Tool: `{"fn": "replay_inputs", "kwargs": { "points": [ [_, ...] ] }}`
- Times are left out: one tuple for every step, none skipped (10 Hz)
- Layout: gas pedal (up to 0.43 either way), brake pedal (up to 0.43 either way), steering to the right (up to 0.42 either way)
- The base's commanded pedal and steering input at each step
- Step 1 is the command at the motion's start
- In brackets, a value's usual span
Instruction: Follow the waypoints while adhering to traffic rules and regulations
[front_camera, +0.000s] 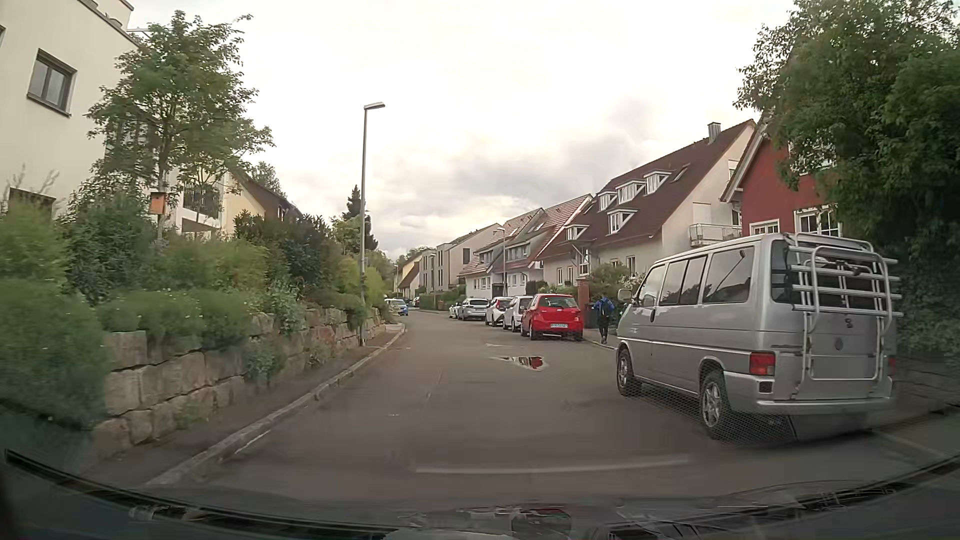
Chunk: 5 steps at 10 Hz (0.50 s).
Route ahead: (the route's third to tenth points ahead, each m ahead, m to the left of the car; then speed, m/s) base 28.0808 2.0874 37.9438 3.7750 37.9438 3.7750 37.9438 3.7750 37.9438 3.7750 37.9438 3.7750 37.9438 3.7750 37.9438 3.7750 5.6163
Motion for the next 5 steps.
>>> {"fn": "replay_inputs", "kwargs": {
  "points": [
    [0.059,0.000,-0.016],
    [0.059,0.000,-0.020],
    [0.059,0.000,-0.019],
    [0.059,0.000,-0.020],
    [0.059,0.000,-0.028]
  ]
}}
